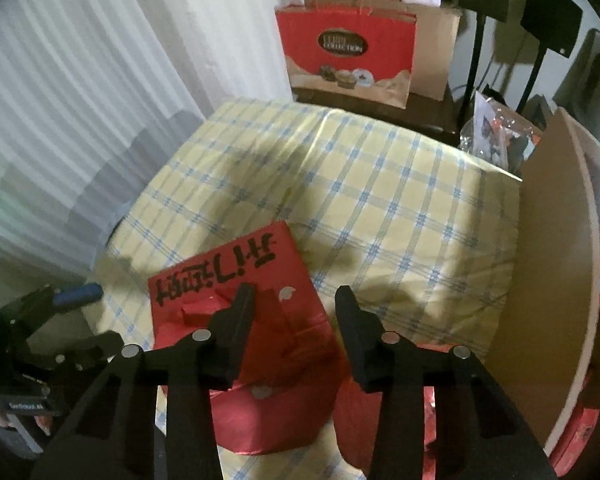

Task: Organize objects
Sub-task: 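Grasp the red tote bag with the right gripper while the left gripper grasps it too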

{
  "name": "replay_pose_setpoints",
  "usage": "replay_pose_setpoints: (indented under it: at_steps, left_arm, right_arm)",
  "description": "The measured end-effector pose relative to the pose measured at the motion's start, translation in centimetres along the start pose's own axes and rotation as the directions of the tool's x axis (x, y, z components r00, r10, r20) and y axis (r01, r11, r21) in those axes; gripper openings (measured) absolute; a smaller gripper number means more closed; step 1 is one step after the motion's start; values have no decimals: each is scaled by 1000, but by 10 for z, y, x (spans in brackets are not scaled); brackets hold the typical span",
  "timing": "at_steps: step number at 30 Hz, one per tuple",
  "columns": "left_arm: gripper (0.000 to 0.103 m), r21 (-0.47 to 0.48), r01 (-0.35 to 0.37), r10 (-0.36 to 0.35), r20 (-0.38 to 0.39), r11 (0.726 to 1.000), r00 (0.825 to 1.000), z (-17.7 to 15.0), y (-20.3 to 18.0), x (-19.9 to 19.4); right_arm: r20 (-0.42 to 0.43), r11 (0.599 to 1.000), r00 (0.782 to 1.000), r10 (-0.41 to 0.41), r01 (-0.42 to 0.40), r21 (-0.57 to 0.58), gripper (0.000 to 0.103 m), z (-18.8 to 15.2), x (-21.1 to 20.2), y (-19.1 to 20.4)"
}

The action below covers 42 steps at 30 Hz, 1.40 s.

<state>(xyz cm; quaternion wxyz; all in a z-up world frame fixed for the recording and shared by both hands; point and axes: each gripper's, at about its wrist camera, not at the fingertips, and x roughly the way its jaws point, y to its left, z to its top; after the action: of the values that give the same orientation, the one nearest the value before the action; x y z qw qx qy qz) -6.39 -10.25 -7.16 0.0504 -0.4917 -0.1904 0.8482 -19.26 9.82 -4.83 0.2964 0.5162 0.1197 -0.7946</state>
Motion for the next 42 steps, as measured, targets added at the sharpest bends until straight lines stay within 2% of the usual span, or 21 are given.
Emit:
replay_pose_setpoints:
  at_steps: [4, 11, 23, 30, 33, 35, 42]
  left_arm:
    - [67, -14, 15, -15, -32, 1000, 999, -7, -1, 14]
    - [67, -88, 65, -71, -74, 994, 995, -17, 5, 33]
    - [67, -89, 64, -70, -72, 994, 995, -15, 2, 42]
    - [66, -100, 100, -107, -66, 990, 992, -10, 1, 48]
    - [63, -89, 75, -81, -65, 993, 995, -8, -2, 48]
    - [57, -90, 66, -72, -62, 994, 995, -7, 0, 48]
    - [52, -114, 39, -39, 1, 993, 999, 4, 11, 32]
  right_arm:
    - [-38, 1000, 999, -11, 10, -8, 41, 2, 16, 0]
    - [-104, 1000, 995, -7, 6, -1, 41, 7, 39, -4]
    - [-179, 1000, 984, 2, -4, -9, 41, 9, 62, -6]
    - [-185, 998, 981, 64, -64, 9, 38, 9, 64, -5]
    - [-174, 999, 984, 42, -45, -13, 37, 8, 63, 1]
    - [-163, 999, 986, 39, -41, -13, 36, 8, 60, 2]
    - [-108, 994, 988, 109, -105, 39, 28, 12, 41, 1]
